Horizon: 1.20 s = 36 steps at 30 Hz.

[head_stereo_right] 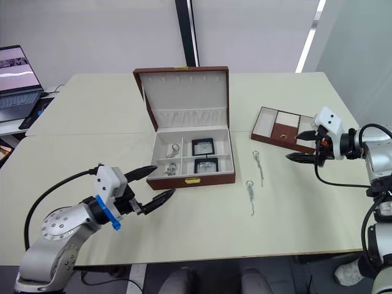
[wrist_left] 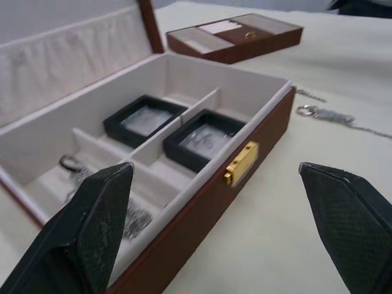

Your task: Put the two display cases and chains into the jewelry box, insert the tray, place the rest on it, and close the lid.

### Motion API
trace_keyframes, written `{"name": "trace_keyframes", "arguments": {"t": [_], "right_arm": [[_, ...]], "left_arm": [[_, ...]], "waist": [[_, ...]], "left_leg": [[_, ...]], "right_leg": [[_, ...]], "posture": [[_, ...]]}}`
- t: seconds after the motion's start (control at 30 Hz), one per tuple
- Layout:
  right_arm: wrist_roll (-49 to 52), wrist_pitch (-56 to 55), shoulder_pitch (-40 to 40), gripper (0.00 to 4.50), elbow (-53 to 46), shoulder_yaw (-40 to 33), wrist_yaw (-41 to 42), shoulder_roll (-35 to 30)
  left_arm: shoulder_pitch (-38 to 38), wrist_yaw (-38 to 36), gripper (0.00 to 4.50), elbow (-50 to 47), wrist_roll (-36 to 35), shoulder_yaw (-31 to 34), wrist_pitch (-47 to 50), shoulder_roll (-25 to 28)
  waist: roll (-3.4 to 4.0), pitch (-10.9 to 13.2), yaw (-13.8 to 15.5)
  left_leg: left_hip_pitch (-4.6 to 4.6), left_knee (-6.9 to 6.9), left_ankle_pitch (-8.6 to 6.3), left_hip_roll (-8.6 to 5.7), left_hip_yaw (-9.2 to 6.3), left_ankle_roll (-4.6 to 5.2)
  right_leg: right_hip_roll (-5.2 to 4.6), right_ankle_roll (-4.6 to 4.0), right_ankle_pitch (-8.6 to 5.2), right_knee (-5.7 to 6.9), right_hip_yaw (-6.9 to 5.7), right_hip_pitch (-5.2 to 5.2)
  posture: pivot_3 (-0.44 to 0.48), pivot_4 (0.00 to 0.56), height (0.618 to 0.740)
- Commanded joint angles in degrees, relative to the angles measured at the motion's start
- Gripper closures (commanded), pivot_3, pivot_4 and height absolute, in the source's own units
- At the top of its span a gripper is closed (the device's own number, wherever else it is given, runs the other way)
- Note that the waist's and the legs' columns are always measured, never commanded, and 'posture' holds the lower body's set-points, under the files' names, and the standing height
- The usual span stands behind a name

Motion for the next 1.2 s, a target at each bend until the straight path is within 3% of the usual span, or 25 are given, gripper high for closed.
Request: {"name": "trace_keyframes", "arguments": {"t": [0.03, 0.33, 0.6, 0.77, 0.87, 1.0, 1.2], "right_arm": [[-6.85, -8.34, -6.70, 0.01, 12.15, 3.11, -2.12, 1.07], [-16.92, -15.21, -15.31, 0.01, 33.34, 5.98, -16.08, 6.99], [-19.48, -16.40, -15.48, 0.01, 37.26, 4.58, -23.63, 10.20], [-19.57, -15.33, -15.31, 0.01, 38.04, 3.53, -23.84, 11.23], [-19.73, -14.57, -15.43, 0.61, 38.29, 3.15, -23.56, 11.50], [-19.28, -12.05, -15.70, 2.02, 38.61, 1.88, -21.95, 11.96], [-19.29, -10.40, -15.79, 3.66, 38.85, 0.66, -22.75, 12.22]], "left_arm": [[-1.50, -1.11, 0.00, -1.43, 2.35, -3.72, -6.12, -1.83], [-1.97, -1.34, 0.00, -0.99, 5.05, -9.31, -12.58, -5.07], [-0.88, -0.95, 0.00, -1.49, 4.87, -10.11, -12.47, -4.90], [-1.16, -0.70, 0.00, -1.22, 4.92, -9.99, -12.46, -4.91], [-1.14, -0.61, 0.00, -1.14, 5.05, -10.05, -12.42, -4.90], [-1.36, -0.35, 0.00, -1.04, 5.36, -10.38, -12.35, -5.13], [-2.12, 0.08, 0.00, -0.09, 5.63, -10.20, -12.65, -5.31]], "waist": [[0.00, 0.00, -0.01], [0.00, 0.00, 0.01], [0.01, 0.00, -0.06], [0.01, 0.00, -0.04], [0.02, 0.00, -0.05], [0.02, 0.00, -0.03], [0.02, 0.00, -0.03]], "left_leg": [[0.01, 0.01, 0.00, 0.00, 0.04, 0.00], [0.00, -0.01, 0.00, 0.00, 0.06, -0.01], [0.00, 0.01, 0.00, 0.01, 0.07, -0.01], [0.04, 0.04, 0.00, 0.01, 0.05, 0.00], [0.05, 0.04, 0.00, 0.01, 0.05, 0.00], [0.05, 0.03, 0.00, 0.01, 0.04, 0.00], [0.05, 0.02, 0.00, 0.01, 0.03, 0.00]], "right_leg": [[0.00, 0.00, 0.00, -0.01, 0.03, 0.01], [-0.01, -0.01, 0.01, -0.10, 0.02, 0.04], [-0.01, -0.01, 0.01, -0.08, 0.03, 0.04], [-0.01, -0.01, 0.01, -0.03, 0.02, 0.08], [-0.01, -0.01, 0.01, -0.03, 0.02, 0.09], [-0.01, -0.01, 0.01, -0.03, 0.01, 0.09], [-0.01, -0.01, 0.01, -0.04, 0.00, 0.10]], "posture": [[0.000, 0.150, 0.740], [0.000, 0.150, 0.740], [0.000, 0.150, 0.740], [0.000, 0.150, 0.740], [0.000, 0.150, 0.740], [0.000, 0.150, 0.740], [0.000, 0.150, 0.740]]}}
